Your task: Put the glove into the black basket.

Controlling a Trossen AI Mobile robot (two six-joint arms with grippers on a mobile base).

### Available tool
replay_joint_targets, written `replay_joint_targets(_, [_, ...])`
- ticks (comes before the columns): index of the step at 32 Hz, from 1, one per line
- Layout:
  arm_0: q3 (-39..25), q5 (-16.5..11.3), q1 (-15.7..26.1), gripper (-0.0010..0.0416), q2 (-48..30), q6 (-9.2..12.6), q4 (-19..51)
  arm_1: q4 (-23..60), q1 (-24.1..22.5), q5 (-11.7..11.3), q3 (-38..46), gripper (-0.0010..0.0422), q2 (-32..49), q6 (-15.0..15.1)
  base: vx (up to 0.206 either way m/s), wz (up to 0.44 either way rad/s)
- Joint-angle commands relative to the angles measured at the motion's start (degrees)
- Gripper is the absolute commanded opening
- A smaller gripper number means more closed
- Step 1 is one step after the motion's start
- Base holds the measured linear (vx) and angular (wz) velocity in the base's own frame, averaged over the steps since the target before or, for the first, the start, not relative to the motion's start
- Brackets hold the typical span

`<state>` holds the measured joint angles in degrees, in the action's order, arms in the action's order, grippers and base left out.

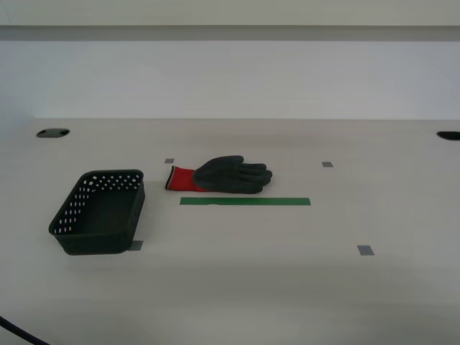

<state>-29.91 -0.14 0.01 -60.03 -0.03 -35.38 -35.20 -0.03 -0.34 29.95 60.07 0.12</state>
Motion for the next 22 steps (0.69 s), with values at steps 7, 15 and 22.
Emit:
replay_joint_targets(7, [-0.1, 0.0, 0.0, 0.0001, 0.0, 0.0, -0.1, 0.0, 0.0, 0.0, 0.0, 0.0, 0.0, -0.1, 0.0, 0.0])
replay_joint_targets(15, [-0.1, 0.0, 0.0, 0.0001, 0.0, 0.0, -0.1, 0.0, 0.0, 0.0, 0.0, 0.0, 0.0, -0.1, 0.0, 0.0])
replay_joint_targets(22, [-0.1, 0.0, 0.0, 0.0001, 0.0, 0.0, -0.1, 0.0, 0.0, 0.0, 0.0, 0.0, 0.0, -0.1, 0.0, 0.0])
